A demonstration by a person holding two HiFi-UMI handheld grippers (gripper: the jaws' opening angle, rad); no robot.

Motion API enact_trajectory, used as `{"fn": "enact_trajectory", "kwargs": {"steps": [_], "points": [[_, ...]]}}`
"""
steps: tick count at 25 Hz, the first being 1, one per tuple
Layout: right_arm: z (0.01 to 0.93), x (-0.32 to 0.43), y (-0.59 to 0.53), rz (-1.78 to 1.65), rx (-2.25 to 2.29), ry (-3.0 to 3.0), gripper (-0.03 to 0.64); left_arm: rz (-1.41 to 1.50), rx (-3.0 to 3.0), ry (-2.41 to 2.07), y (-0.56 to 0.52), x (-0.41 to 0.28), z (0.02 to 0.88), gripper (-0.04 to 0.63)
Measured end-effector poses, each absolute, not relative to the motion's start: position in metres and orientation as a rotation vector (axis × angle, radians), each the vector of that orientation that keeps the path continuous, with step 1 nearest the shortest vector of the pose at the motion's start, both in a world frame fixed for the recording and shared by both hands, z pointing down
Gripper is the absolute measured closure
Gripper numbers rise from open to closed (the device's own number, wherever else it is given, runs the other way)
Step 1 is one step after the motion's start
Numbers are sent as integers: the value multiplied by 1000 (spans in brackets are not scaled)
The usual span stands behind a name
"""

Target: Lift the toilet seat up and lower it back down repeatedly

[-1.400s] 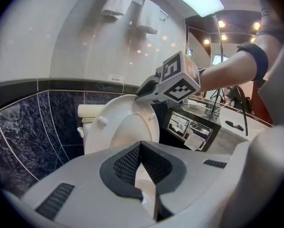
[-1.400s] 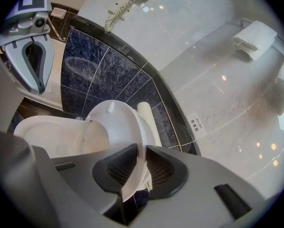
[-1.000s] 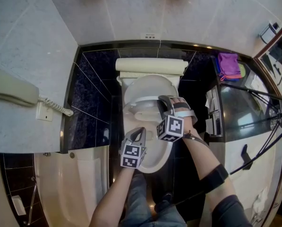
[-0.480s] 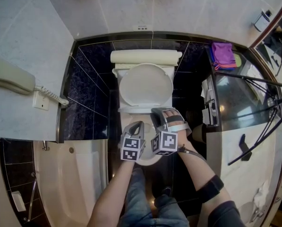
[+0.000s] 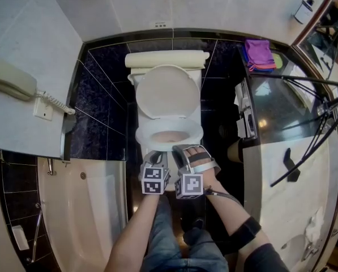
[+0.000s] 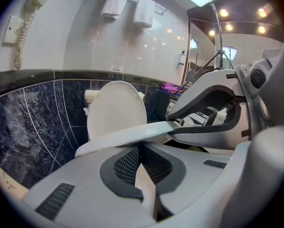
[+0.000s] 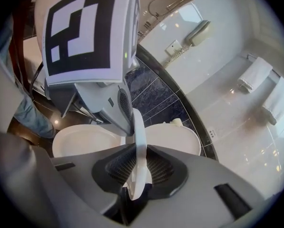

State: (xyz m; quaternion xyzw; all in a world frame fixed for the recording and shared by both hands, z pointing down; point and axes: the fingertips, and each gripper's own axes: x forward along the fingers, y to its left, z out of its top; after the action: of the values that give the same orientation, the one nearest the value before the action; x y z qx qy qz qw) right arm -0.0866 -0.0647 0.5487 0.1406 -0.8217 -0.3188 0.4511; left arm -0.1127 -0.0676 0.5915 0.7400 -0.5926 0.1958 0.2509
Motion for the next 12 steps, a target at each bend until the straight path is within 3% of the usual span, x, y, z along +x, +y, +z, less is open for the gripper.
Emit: {"fn": "enact_trajectory", "kwargs": {"steps": [7,12], "points": [[565,-55,-16,-732,356,-2106,596,540,2016,-1585,-38,-96,604,603],[592,-11,-12,-506,518,-2133,598,587,1998,-1602,-5,-92,636,603]]}}
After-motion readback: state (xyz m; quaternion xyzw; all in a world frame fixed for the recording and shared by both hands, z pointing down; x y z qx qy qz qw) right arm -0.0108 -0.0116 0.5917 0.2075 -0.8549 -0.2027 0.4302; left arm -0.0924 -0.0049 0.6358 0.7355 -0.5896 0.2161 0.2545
